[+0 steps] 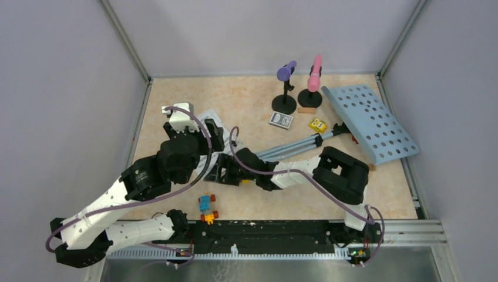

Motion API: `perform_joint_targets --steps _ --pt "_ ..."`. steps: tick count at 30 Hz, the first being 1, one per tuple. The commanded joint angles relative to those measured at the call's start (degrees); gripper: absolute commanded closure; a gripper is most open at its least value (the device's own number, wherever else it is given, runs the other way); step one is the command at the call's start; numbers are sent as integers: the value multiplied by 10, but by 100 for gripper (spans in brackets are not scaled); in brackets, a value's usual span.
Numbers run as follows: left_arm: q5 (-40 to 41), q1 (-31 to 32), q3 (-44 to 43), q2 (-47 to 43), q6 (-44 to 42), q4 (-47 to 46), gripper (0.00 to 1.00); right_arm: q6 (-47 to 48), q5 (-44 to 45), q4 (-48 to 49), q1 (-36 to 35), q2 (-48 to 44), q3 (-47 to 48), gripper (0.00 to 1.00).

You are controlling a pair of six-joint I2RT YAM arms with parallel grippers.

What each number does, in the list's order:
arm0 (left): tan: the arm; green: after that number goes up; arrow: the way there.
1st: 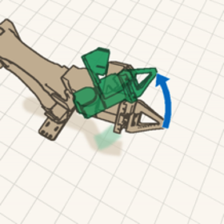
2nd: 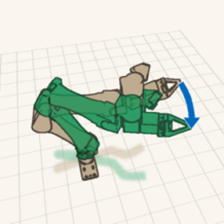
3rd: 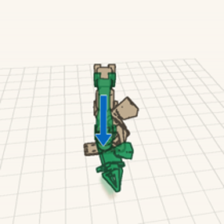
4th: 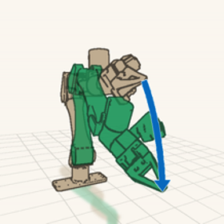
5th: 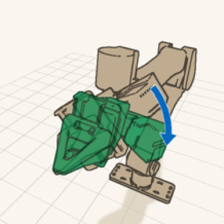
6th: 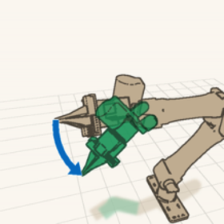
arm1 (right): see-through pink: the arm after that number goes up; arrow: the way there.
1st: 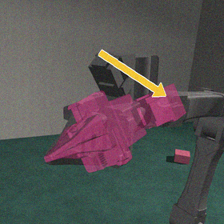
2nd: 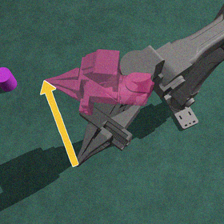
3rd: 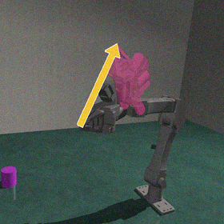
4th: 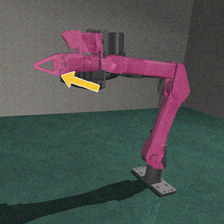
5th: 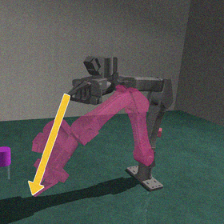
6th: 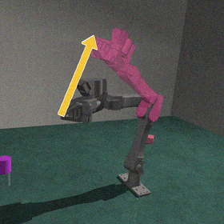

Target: Pack up the instrument practice props

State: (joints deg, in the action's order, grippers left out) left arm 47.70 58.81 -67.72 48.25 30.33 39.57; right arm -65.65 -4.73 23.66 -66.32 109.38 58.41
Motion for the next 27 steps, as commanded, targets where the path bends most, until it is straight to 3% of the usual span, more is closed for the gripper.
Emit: perform_joint_targets --steps 1,5,8,14,19,21,24,27 --pt "20 -2 -33 -3 -11 20 6 41 -22 87 61 -53 32 27" --pt "17 -2 -22 -4 -6 20 6 214 115 -133 82 -176 29 27" --pt "7 -2 -4 -3 -9 -5 5 323 211 -240 102 -252 17 25" --pt "-20 -2 -4 31 -17 -25 3 399 170 -366 247 -330 49 23" --pt "-67 -27 -5 73 -18 -26 1 418 105 -402 350 -316 107 22" --pt "-146 -85 7 80 -21 -39 1 430 55 -385 384 -298 116 22" --pt "-301 -226 31 79 -9 -42 1 465 28 -339 417 -261 121 21" --pt "-312 -256 53 58 -17 -43 1 520 25 -240 425 -231 97 21"
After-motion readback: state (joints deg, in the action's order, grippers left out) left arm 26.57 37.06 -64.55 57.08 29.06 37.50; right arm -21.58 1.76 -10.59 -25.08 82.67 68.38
